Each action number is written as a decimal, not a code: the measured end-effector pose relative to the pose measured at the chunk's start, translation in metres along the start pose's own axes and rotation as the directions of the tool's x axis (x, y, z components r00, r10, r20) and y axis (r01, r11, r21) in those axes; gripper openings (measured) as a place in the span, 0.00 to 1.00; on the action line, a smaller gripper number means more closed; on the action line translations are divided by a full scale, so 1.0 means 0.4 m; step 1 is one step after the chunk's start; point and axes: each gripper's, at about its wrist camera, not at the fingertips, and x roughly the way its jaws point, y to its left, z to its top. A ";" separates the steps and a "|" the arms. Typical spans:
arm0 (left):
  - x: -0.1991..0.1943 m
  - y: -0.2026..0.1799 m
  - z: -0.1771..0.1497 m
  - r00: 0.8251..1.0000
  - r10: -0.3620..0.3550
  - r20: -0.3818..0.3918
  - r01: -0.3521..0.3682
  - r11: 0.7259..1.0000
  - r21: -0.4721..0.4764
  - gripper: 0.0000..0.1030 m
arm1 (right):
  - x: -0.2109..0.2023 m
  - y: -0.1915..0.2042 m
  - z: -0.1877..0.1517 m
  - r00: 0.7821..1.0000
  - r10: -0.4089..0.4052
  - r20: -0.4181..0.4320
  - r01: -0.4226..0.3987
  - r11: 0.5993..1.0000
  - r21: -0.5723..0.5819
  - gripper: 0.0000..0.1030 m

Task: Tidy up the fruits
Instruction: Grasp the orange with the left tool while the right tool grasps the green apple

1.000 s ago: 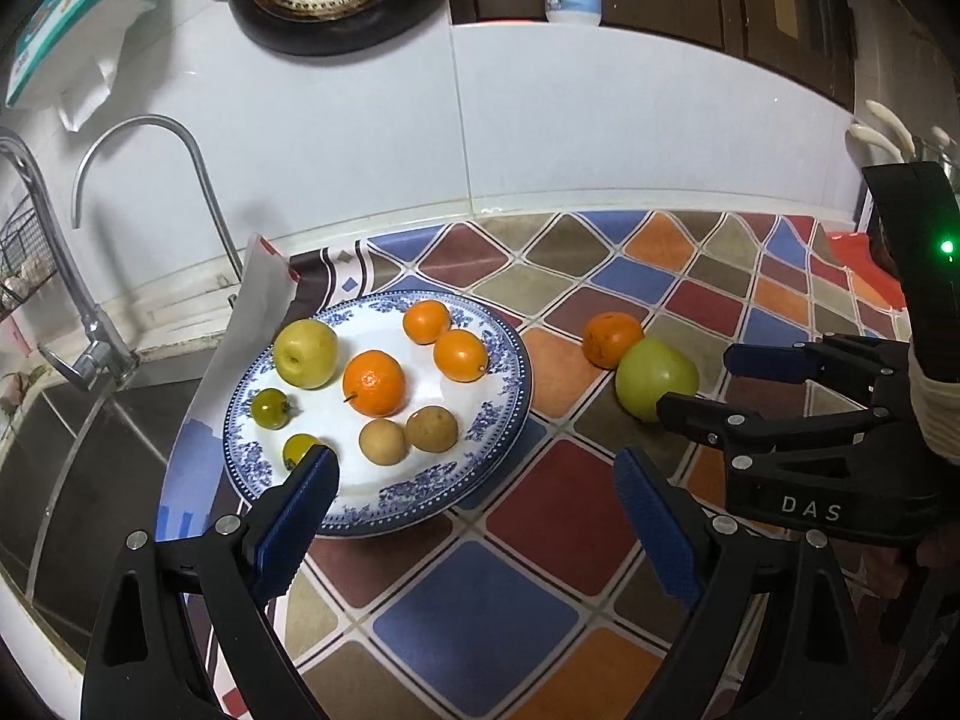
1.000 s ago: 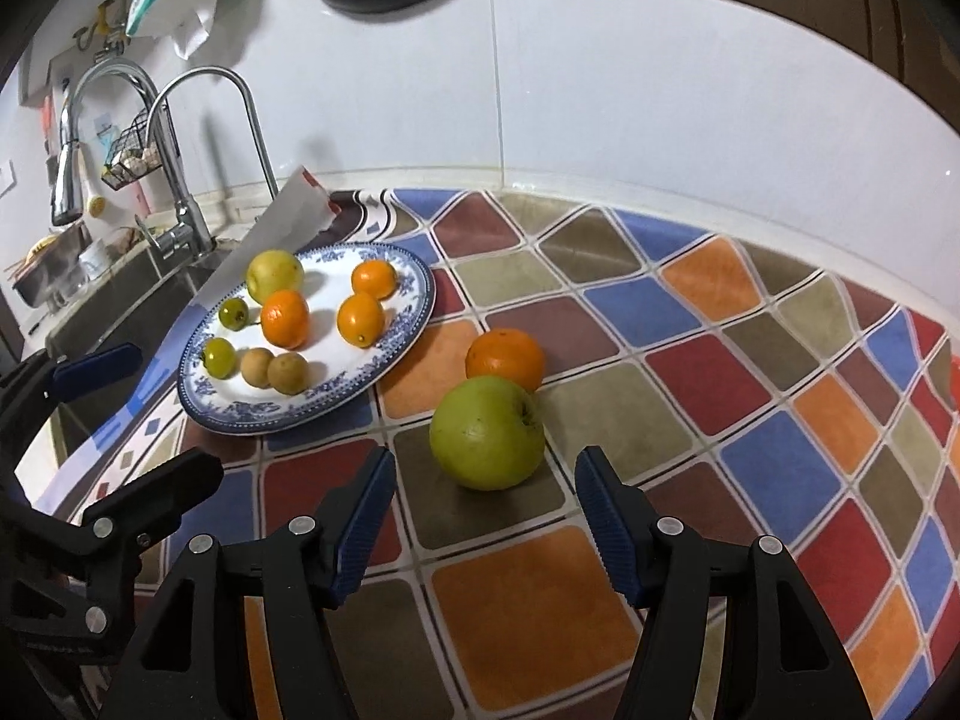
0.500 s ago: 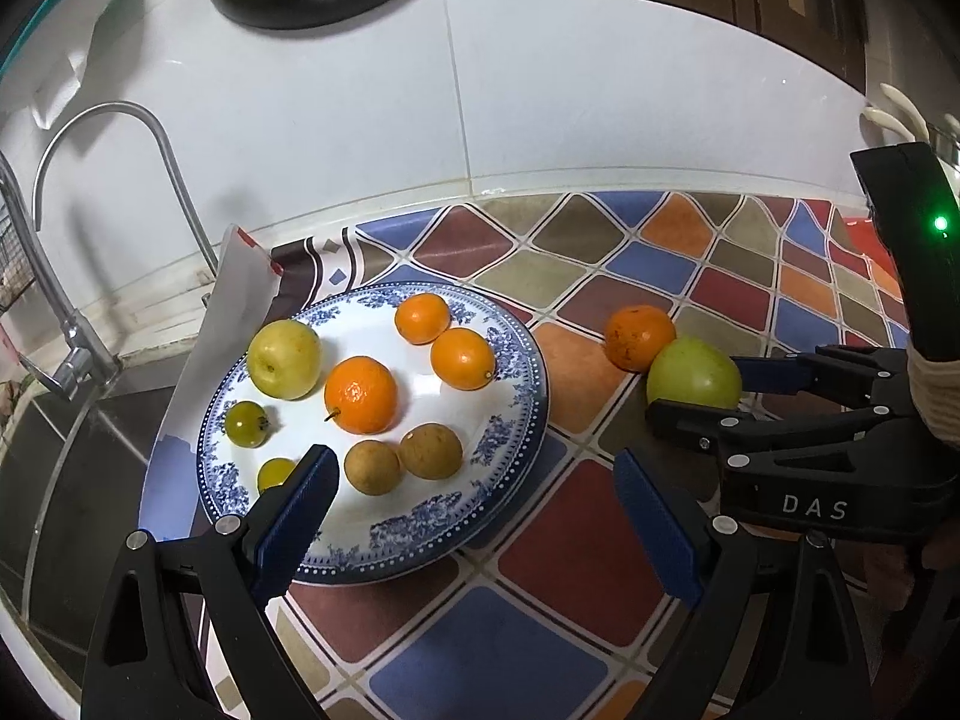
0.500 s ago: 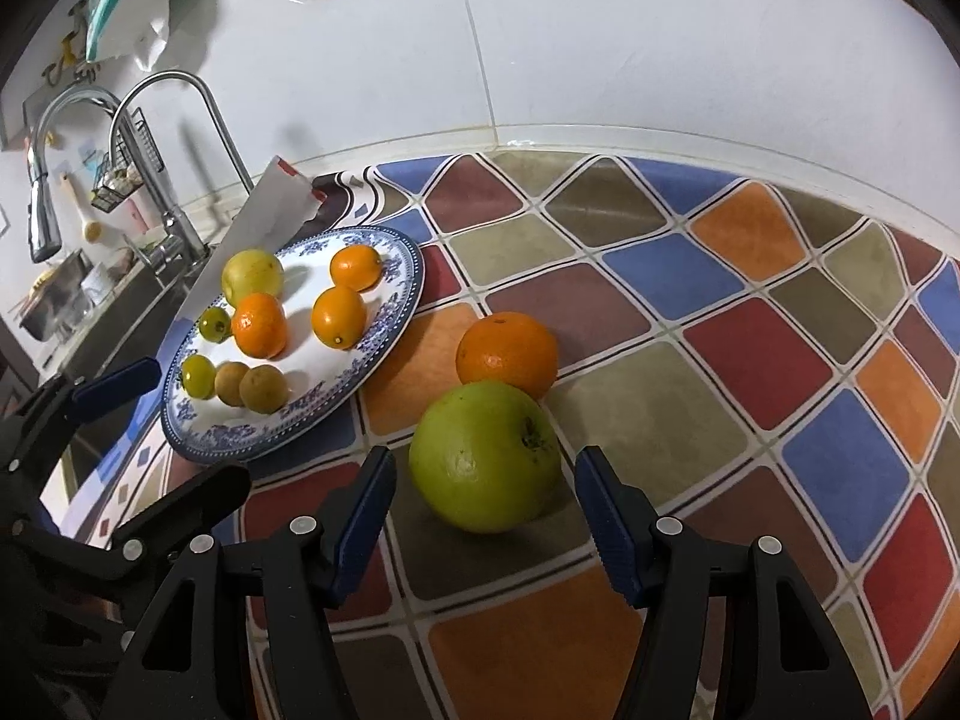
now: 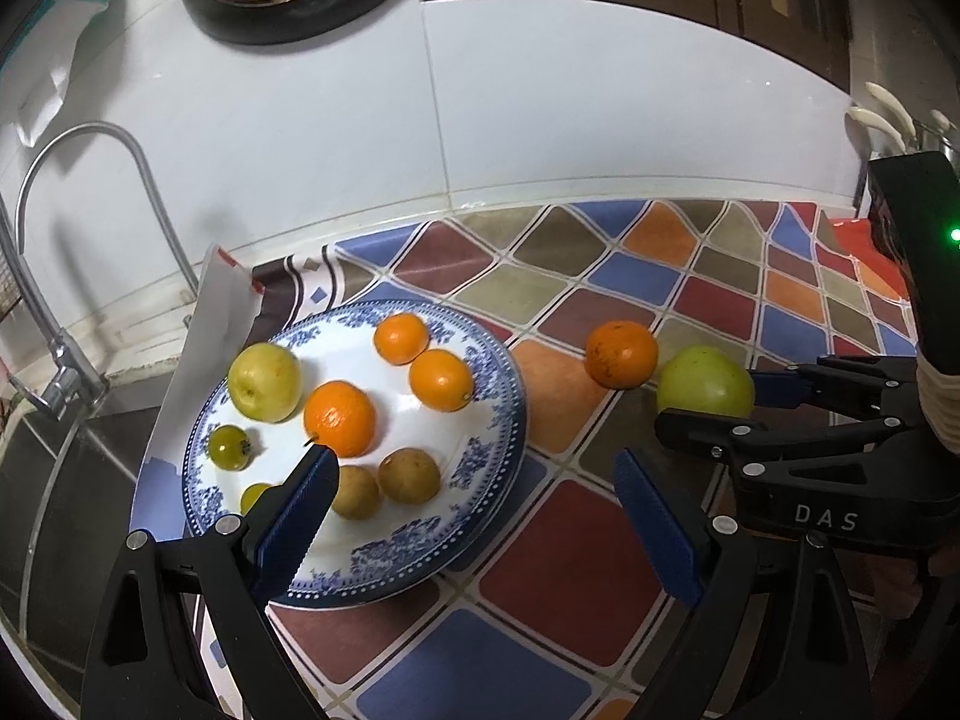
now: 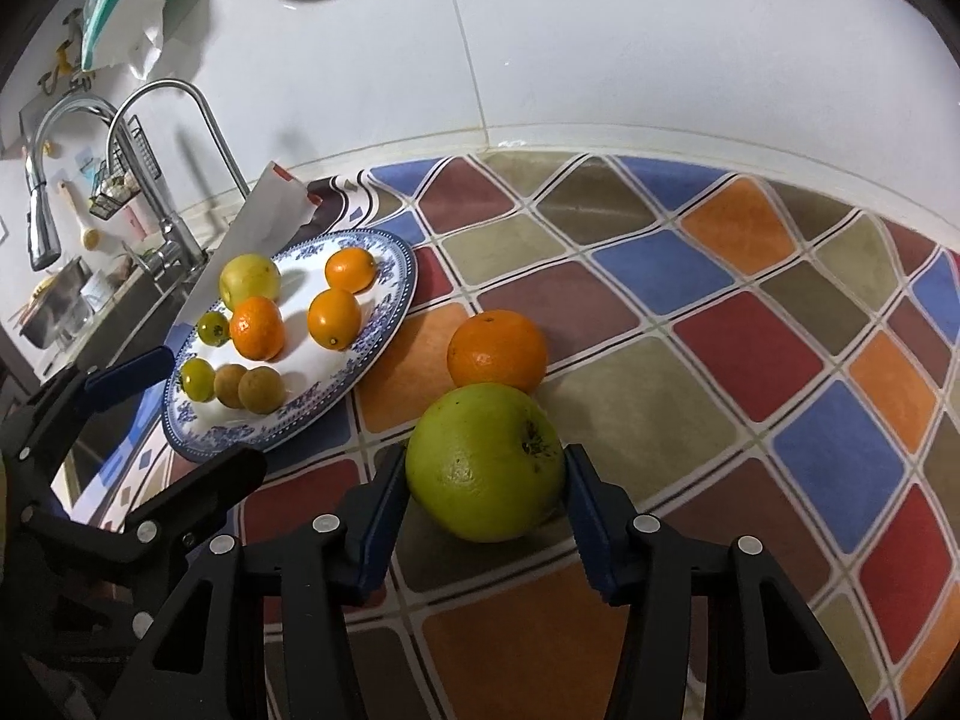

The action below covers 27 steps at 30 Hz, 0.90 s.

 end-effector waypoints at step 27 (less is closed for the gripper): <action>0.172 -0.130 0.124 0.978 -0.205 -0.047 0.209 0.971 0.114 0.80 | -0.048 -0.168 0.024 0.984 -0.174 0.048 0.167 0.979 0.119 0.50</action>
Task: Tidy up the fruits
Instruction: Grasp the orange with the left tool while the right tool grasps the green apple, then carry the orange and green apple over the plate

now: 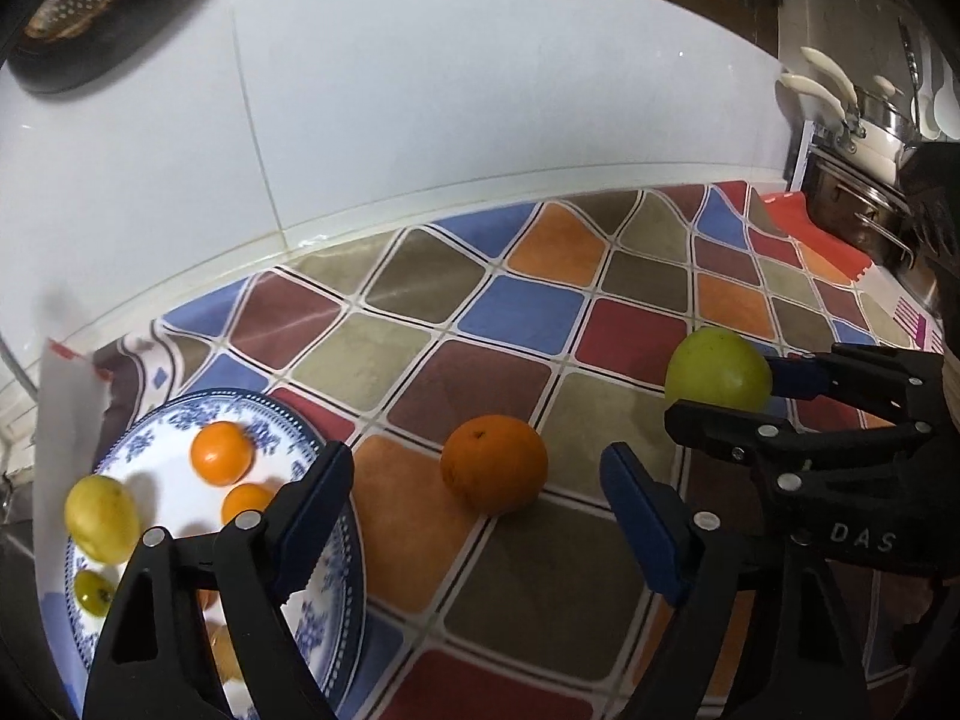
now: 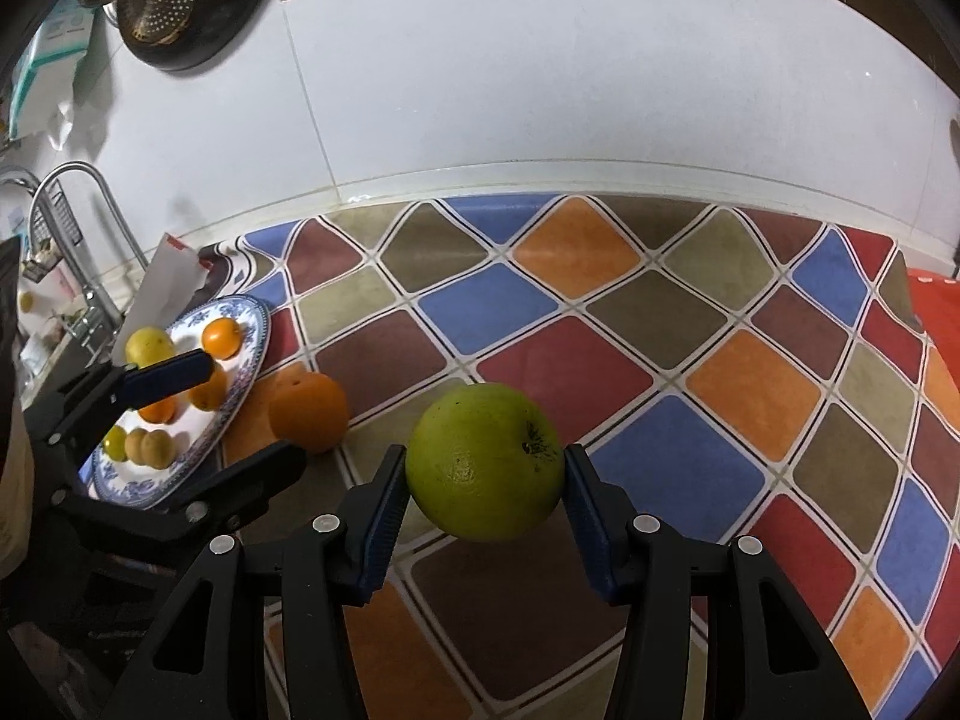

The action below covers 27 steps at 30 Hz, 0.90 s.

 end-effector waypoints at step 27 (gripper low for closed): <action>0.029 0.017 -0.003 0.996 -0.070 -0.063 0.067 0.996 -0.053 0.41 | 0.019 -0.002 0.009 1.000 -0.016 -0.012 0.016 1.000 -0.003 0.50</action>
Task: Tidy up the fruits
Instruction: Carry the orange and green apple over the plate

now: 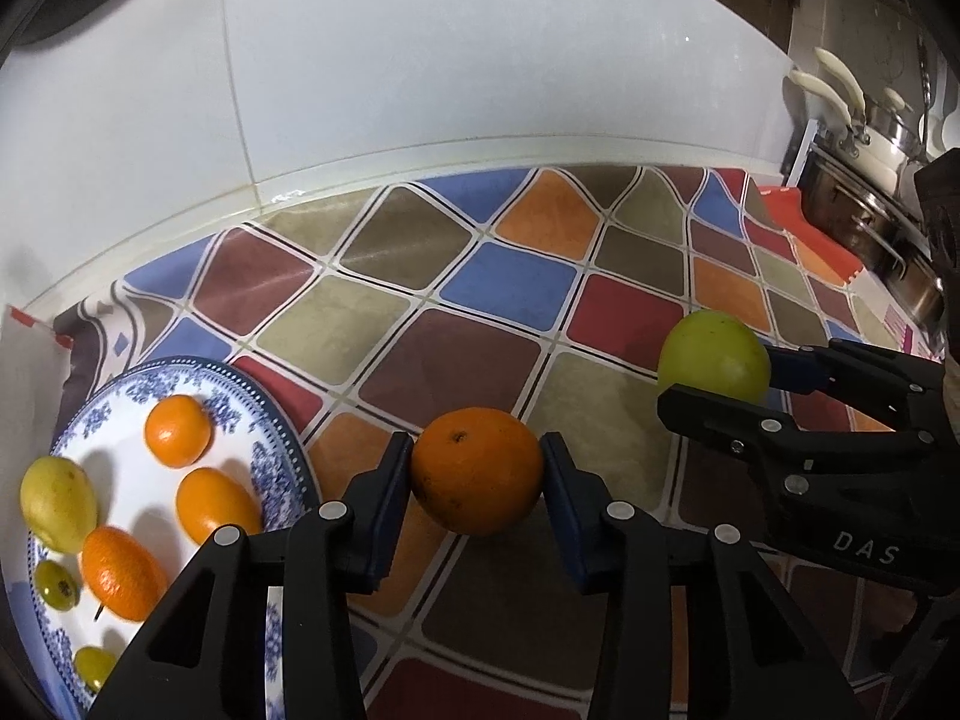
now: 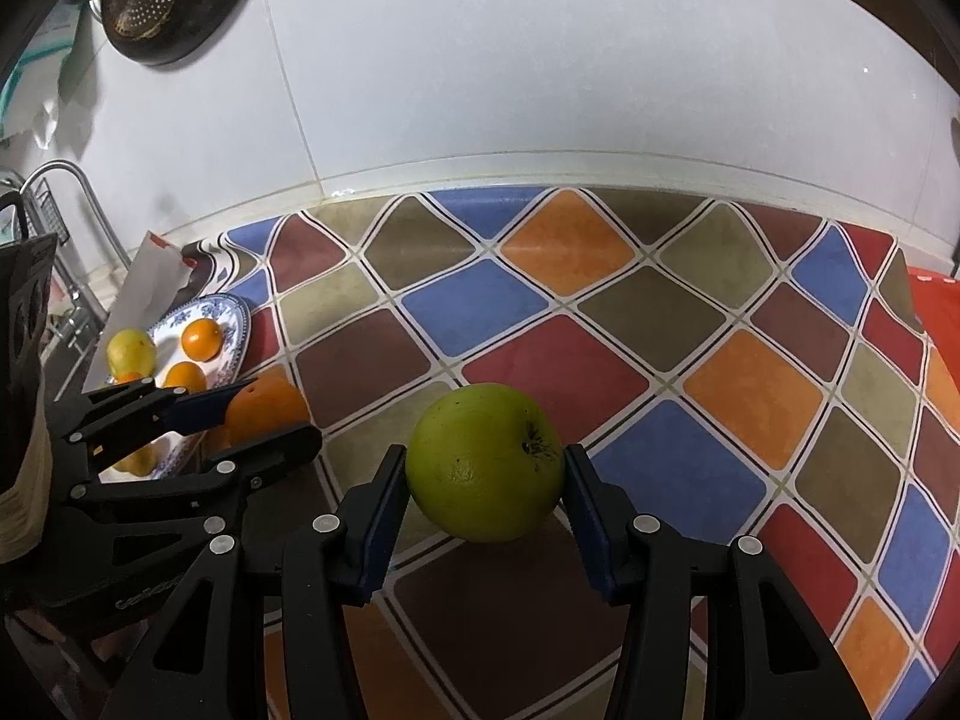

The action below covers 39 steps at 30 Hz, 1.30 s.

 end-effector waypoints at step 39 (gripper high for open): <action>-0.430 0.130 -0.219 0.974 0.164 0.155 -0.141 0.978 -0.152 0.41 | -0.240 0.351 -0.069 0.983 0.154 0.099 -0.133 0.972 -0.192 0.50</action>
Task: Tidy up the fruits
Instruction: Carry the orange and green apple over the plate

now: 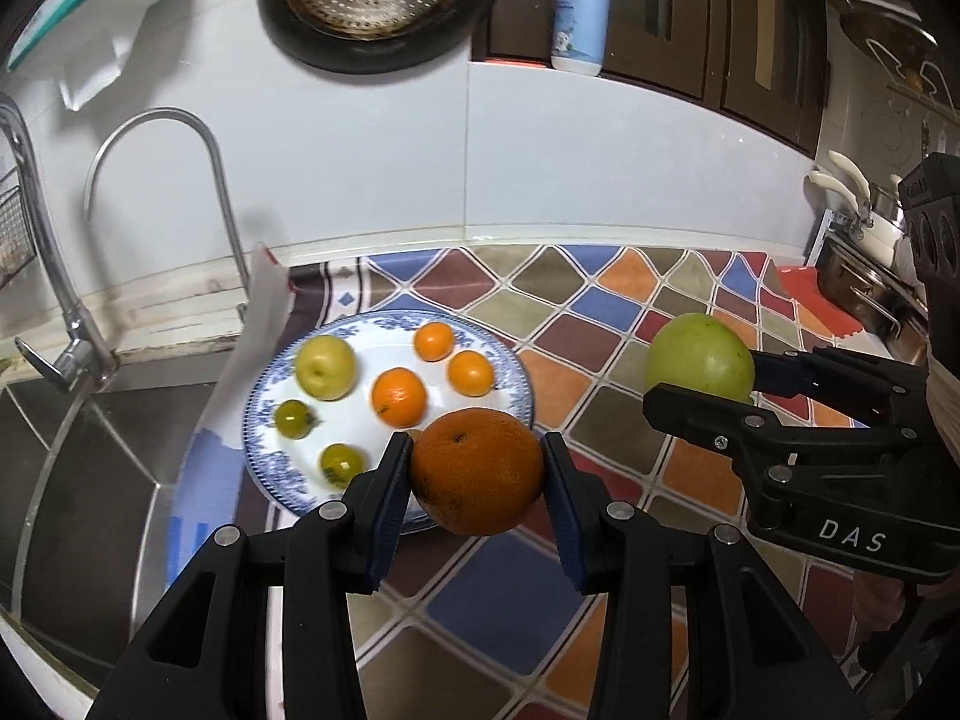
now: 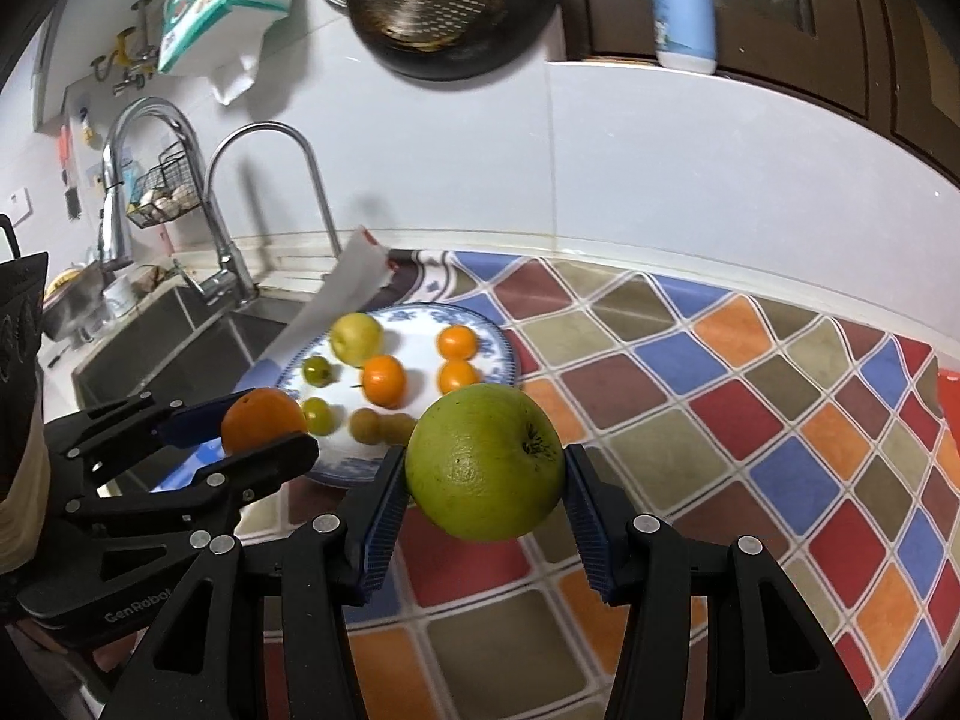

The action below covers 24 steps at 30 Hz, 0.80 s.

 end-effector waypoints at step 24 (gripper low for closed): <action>-0.003 0.169 -0.016 1.000 0.024 0.003 -0.024 1.000 0.013 0.41 | 0.084 0.149 0.019 1.000 0.003 -0.018 -0.003 1.000 -0.004 0.50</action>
